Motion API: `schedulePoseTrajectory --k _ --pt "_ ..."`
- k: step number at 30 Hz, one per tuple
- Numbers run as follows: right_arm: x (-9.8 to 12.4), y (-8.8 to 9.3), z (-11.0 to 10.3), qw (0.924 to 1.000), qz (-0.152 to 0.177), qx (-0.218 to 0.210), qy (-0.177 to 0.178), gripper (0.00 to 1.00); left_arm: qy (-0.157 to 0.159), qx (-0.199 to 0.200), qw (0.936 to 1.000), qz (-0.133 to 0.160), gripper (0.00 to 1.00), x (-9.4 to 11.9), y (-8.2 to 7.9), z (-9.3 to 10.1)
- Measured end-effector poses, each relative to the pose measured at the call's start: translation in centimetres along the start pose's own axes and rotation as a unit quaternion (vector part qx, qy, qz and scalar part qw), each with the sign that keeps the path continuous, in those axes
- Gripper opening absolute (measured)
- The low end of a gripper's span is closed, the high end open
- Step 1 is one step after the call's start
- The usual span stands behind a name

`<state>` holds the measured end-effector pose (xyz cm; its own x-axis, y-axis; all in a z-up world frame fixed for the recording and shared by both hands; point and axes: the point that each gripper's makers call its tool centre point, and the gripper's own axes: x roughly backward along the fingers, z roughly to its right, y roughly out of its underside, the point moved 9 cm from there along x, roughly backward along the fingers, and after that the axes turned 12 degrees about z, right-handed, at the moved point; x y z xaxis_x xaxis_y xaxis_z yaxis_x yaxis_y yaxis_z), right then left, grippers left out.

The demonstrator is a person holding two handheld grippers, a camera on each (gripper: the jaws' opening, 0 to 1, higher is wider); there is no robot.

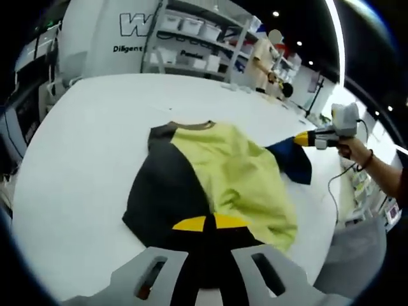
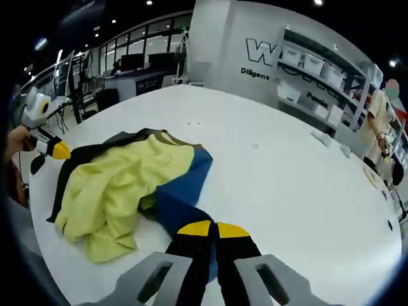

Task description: Fold the garment on the visible template until the final outline fits inside the template.

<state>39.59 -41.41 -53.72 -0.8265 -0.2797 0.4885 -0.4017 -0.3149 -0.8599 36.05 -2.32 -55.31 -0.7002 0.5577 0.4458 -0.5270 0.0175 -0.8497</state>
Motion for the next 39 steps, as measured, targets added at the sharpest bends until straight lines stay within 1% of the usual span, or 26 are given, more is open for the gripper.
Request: schedulePoseTrajectory --k 3,4,6,9,10,12,13,15,16,18,19,20,22,24,25,26,27,28,30,31,32,33,35,37,38,39 --pt "-0.4 -0.3 1.5 1.0000 -0.004 -0.003 0.008 0.00 -0.016 -0.009 0.9998 0.000 0.01 0.4 -0.8 -1.3" --pt "-0.5 -0.3 1.8 0.9999 -0.006 -0.004 0.009 0.00 -0.028 -0.016 0.9995 -0.004 0.01 0.7 -1.1 -2.1" --pt "-0.7 -0.3 2.5 0.9997 -0.012 -0.011 0.017 0.00 -0.042 -0.026 0.9987 -0.007 0.01 1.0 -1.5 -3.0" --pt "-0.9 -0.1 3.3 0.9991 -0.016 -0.029 0.026 0.00 -0.068 -0.040 0.9968 -0.009 0.01 1.4 -2.2 -4.7" --pt "-1.0 0.0 3.6 0.9982 -0.019 -0.047 0.032 0.00 -0.073 -0.039 0.9965 -0.011 0.01 1.4 -2.2 -4.9" --pt "-1.2 0.1 3.9 0.9964 -0.020 -0.073 0.037 0.00 -0.088 -0.042 0.9951 -0.015 0.01 1.4 -2.4 -6.1" --pt "-1.3 0.3 4.2 0.9950 -0.022 -0.091 0.036 0.00 -0.101 -0.042 0.9937 -0.021 0.01 1.4 -2.4 -6.6" --pt "-1.6 0.5 4.8 0.9923 -0.023 -0.114 0.041 0.00 -0.126 -0.057 0.9899 -0.033 0.01 1.2 -2.2 -7.8" --pt "-1.7 0.7 5.0 0.9907 -0.026 -0.125 0.045 0.00 -0.145 -0.057 0.9866 -0.048 0.01 1.2 -2.0 -8.6" --pt "-1.9 0.9 5.5 0.9888 -0.029 -0.140 0.044 0.00 -0.157 -0.073 0.9832 -0.057 0.01 0.8 -1.8 -9.6" --pt "-2.0 1.0 5.7 0.9874 -0.028 -0.148 0.047 0.00 -0.163 -0.075 0.9818 -0.063 0.01 0.7 -1.7 -9.9" --pt "-2.0 1.1 5.8 0.9867 -0.030 -0.153 0.046 0.00 -0.170 -0.085 0.9794 -0.068 0.01 0.5 -1.5 -10.4" --pt "-2.1 1.3 6.0 0.9863 -0.033 -0.155 0.047 0.00 -0.188 -0.092 0.9749 -0.077 0.01 0.3 -1.3 -10.9" --pt "-2.3 1.6 6.2 0.9864 -0.038 -0.153 0.048 0.00 -0.194 -0.103 0.9722 -0.082 0.01 0.1 -1.2 -11.2" --pt "-2.4 1.7 6.3 0.9863 -0.041 -0.152 0.048 0.00 -0.205 -0.107 0.9686 -0.092 0.01 0.0 -1.1 -11.5" --pt "-2.5 1.8 6.4 0.9861 -0.044 -0.153 0.048 0.00 -0.209 -0.116 0.9663 -0.096 0.01 -0.1 -1.0 -11.7" --pt "-2.6 1.9 6.5 0.9854 -0.048 -0.156 0.049 0.00 -0.213 -0.127 0.9633 -0.103 0.01 -0.2 -0.9 -11.9" --pt "-2.7 2.0 6.6 0.9849 -0.051 -0.158 0.050 0.00 -0.221 -0.141 0.9576 -0.120 0.01 -0.2 -0.8 -12.3" --pt "-2.8 2.3 6.9 0.9834 -0.060 -0.162 0.055 0.00 -0.232 -0.165 0.9484 -0.140 0.01 -0.4 -0.5 -12.9" --pt "-2.9 2.4 7.2 0.9826 -0.062 -0.165 0.059 0.00 -0.239 -0.183 0.9408 -0.157 0.01 -0.5 -0.3 -13.3" --pt "-3.0 2.4 7.3 0.9822 -0.062 -0.167 0.060 0.00 -0.238 -0.194 0.9367 -0.168 0.01 -0.6 -0.2 -13.6" --pt "-3.1 2.5 7.6 0.9810 -0.065 -0.171 0.064 0.00 -0.240 -0.199 0.9339 -0.175 0.01 -0.6 0.0 -13.8" --pt "-3.3 2.7 7.9 0.9794 -0.068 -0.178 0.066 0.00 -0.241 -0.195 0.9340 -0.177 0.01 -0.8 0.1 -14.1" --pt "-3.4 2.9 8.2 0.9787 -0.075 -0.178 0.069 0.00 -0.244 -0.202 0.9325 -0.175 0.01 -0.9 -0.2 -14.2" --pt "-3.5 3.0 8.4 0.9787 -0.079 -0.176 0.069 0.00 -0.246 -0.205 0.9311 -0.175 0.01 -0.9 -0.4 -14.4" --pt "-3.5 3.1 8.6 0.9786 -0.081 -0.175 0.070 0.00 -0.249 -0.213 0.9282 -0.176 0.01 -1.0 -0.4 -14.5"
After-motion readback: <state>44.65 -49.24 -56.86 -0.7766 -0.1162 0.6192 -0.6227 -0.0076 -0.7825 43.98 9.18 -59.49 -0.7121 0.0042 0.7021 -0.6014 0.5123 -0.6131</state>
